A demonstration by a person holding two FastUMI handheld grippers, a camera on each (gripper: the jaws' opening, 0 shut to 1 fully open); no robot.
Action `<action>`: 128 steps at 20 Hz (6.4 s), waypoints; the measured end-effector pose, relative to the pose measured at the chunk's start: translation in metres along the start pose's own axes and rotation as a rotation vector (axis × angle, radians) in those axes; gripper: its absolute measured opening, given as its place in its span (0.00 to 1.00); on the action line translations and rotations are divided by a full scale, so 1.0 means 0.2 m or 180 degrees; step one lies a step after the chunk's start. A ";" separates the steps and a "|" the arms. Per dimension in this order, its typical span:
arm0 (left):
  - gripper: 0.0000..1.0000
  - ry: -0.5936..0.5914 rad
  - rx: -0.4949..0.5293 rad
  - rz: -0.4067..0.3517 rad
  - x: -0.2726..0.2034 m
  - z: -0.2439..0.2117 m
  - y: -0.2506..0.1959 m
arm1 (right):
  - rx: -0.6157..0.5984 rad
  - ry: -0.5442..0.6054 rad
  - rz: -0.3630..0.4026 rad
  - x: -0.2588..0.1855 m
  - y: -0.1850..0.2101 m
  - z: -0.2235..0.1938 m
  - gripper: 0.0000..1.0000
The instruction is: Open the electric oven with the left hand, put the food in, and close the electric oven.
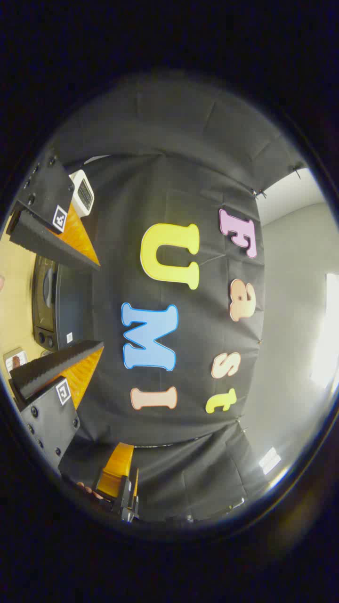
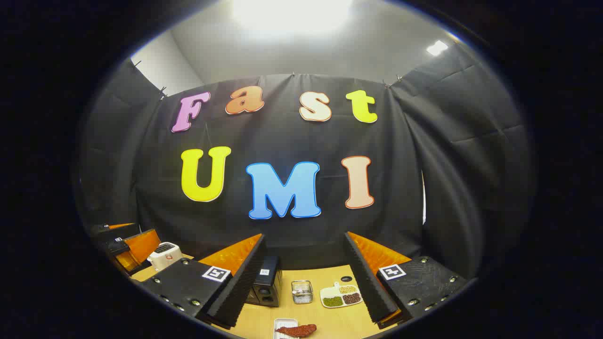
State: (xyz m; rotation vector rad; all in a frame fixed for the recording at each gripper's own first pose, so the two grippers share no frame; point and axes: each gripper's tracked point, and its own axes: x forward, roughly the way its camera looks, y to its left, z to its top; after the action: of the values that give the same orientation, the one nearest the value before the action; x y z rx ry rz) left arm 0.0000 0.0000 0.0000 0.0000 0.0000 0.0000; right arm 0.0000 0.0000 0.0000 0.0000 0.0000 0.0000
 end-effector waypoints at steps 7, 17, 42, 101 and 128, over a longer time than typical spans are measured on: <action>0.94 -0.0275 0.0199 -0.0249 0.06 0.13 -0.07 | 0.0036 0.0053 0.0104 0.07 0.03 -0.04 0.99; 1.00 0.0001 -0.0025 -0.0062 0.12 -0.03 0.03 | 0.0072 0.0161 0.0126 0.06 0.06 -0.10 0.99; 0.97 0.1760 0.0083 -0.0010 0.90 -1.42 0.23 | -0.0115 0.0759 -0.0251 0.09 -0.13 -0.44 0.99; 1.00 0.2194 0.0285 0.0050 0.33 -1.85 0.26 | 0.0274 0.1431 -0.0415 -0.15 -0.47 -0.82 0.99; 1.00 0.0295 -0.0046 0.0933 -0.03 -0.05 0.33 | 0.2012 0.3459 0.1330 -0.12 0.03 -2.05 0.71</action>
State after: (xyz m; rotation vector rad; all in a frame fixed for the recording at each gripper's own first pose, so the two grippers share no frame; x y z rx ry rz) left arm -0.0066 0.0656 -0.0100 -0.0146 0.0926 0.2932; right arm -0.0242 0.0051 -0.4109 0.6321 1.0867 0.4179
